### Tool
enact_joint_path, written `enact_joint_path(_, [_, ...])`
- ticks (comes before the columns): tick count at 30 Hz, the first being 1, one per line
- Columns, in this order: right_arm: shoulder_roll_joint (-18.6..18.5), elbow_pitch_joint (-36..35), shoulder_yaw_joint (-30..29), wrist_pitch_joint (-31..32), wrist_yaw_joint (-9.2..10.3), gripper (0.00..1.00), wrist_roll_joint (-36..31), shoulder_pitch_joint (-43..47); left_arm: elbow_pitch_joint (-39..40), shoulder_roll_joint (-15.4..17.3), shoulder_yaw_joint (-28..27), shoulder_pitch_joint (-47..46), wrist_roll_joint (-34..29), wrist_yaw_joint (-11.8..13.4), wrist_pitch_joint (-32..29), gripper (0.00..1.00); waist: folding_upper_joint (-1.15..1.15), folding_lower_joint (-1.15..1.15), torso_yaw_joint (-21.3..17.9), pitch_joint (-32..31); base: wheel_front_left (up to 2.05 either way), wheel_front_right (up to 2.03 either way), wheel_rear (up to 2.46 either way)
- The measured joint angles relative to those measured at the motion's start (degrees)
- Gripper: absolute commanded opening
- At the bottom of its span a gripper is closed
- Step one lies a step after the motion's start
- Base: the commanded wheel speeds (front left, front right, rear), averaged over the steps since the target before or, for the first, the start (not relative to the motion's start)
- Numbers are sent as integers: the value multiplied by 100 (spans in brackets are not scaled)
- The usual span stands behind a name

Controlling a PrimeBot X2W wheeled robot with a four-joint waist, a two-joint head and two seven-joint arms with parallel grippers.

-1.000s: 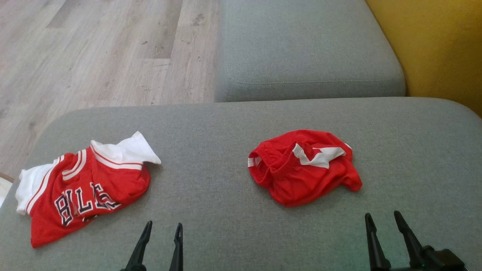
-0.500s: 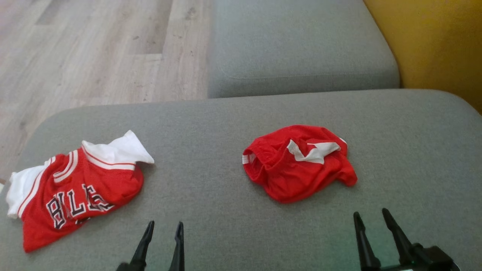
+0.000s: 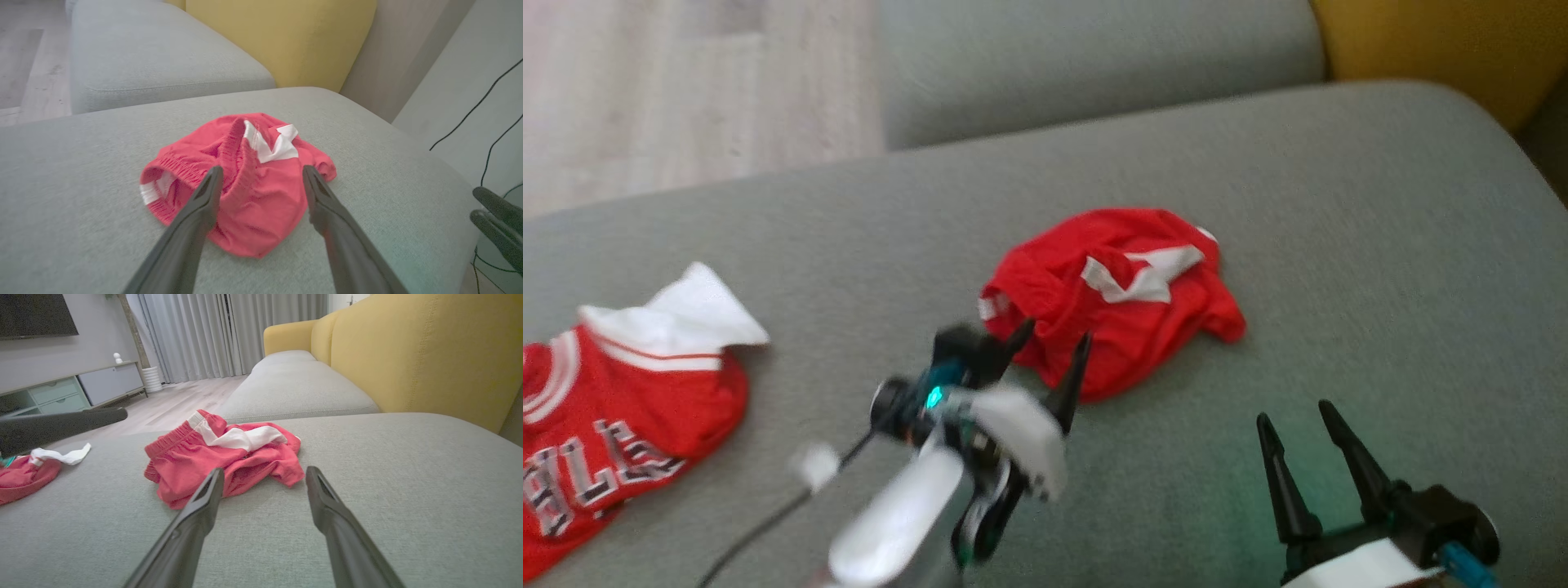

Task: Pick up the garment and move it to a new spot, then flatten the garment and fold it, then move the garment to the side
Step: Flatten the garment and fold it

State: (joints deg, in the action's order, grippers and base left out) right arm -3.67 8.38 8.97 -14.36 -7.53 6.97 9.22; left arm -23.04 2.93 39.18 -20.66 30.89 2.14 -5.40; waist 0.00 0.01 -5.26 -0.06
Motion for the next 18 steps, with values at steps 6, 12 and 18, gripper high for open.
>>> enact_joint_path(6, [-80,-14,76,-1,0,100,0,-282,-516,-14,582,-1209,434,405,-445,100,0,0,-339,458,0,0,0])
enact_joint_path(12, [-97,-30,151,0,0,100,0,-545,-1225,-19,900,-1916,715,497,-454,100,0,0,-628,835,0,0,0])
enact_joint_path(18, [-109,-21,174,0,0,100,0,-559,-1773,-23,1281,-2164,924,492,-154,0,0,-1,-851,951,0,0,0])
